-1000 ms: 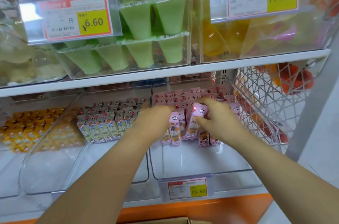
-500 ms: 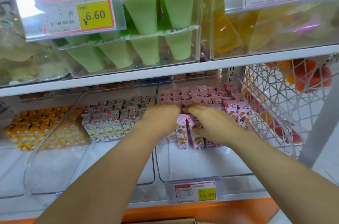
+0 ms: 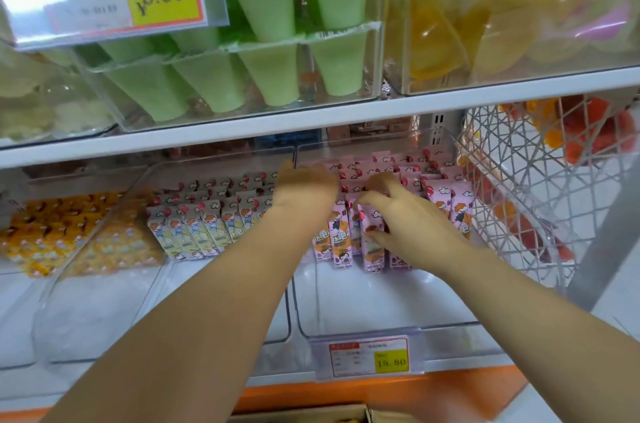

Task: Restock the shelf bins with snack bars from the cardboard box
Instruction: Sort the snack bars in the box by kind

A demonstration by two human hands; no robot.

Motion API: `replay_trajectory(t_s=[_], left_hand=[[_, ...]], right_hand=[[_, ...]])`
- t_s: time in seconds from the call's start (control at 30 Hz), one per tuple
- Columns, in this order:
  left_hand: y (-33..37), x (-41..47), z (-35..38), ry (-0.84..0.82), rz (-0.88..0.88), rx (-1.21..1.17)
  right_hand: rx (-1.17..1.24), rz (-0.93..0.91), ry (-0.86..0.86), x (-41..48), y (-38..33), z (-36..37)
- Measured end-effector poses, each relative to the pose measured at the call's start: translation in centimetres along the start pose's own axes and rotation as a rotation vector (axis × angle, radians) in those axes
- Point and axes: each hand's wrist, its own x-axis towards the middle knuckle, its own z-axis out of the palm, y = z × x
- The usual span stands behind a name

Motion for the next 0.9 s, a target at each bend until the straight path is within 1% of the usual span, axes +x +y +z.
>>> replay_trajectory(t_s=[0.07, 0.2, 0.33, 0.4, 0.5, 0.6, 0.73, 0.9], left_hand=[[-0.2, 0.3, 0.3, -0.015, 0.004, -0.078], [-0.7, -0.4, -0.1, -0.014, -0.001, -0.237], [-1.8, -2.2, -1.3, -0.028, -0.038, -0.595], [-2.3, -3.5, -1.5, 0.028, -0.047, -0.785], [-2.7, -5.8, -1.1, 0.144, -0.071, -0.948], [-2.9, -7.2, -0.3, 0.206, -0.084, -1.031], [-3.3, -8.1, 0.4, 0.195, -0.099, -1.088], [-3.5, -9.6, 0.2, 0.207, -0.075, -1.091]], right_hand=[[0.013, 0.024, 0.013, 0.0, -0.1, 0.1], [0.103, 0.035, -0.013, 0.0, -0.2, 0.1], [0.189, 0.040, -0.012, 0.1, -0.6, -0.8], [0.237, 0.011, -0.035, 0.4, -1.3, -0.7], [0.254, -0.039, -0.065, 1.3, -2.9, 0.3], [0.213, -0.051, -0.032, 2.2, -4.2, 1.3], [0.171, -0.056, -0.026, 2.5, -5.2, 1.9], [0.250, 0.015, 0.042, 1.1, -5.0, 0.6]])
